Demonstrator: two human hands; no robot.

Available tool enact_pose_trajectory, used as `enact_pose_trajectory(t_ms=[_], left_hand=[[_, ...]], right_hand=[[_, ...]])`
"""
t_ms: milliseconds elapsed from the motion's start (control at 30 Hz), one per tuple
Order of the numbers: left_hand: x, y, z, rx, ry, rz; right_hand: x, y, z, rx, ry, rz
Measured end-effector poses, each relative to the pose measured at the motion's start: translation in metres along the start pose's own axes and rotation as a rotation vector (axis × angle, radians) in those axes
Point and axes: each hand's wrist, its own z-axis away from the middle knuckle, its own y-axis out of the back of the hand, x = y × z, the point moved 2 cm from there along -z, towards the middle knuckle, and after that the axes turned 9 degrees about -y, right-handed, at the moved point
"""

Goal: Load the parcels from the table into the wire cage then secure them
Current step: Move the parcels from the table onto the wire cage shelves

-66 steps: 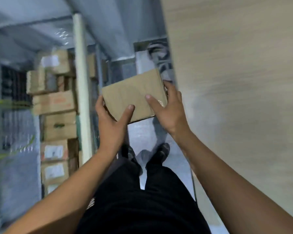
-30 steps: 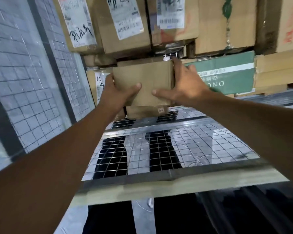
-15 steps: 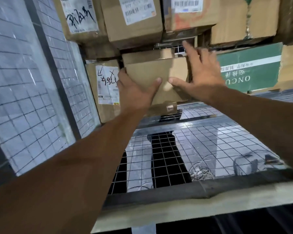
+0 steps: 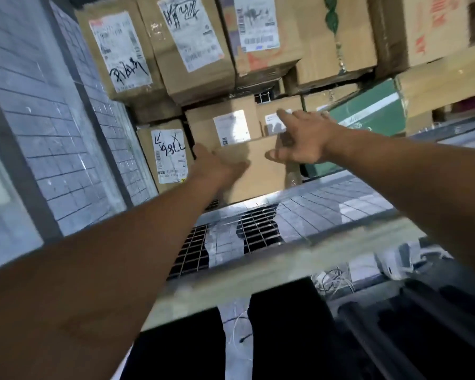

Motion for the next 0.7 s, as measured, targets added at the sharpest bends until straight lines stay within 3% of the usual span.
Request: enact_pose_trajectory(t_ms=[133,367,500,700], left_hand=[[0.039,0.032,0.052,0.039,-0.203,-0.112],[0.124,0.052,0.198,-0.146,-0.646,-0.450],[0.163,0.025,0.289,-0.189,-0.844,-0.556],[0.179,-0.055,0.422,-0.456,-1.112,-0.926]], right_hand=[[0.002,0.037,0.070,0.113,-0.066,-0.157],[0.025,0.041,0.259,0.350,-0.394,-0.563],[0.044,-0.006,0.384,0.568,-0.682,-0.866],[0.045,-0.131,0.552,0.623,-1.163,-1.213]])
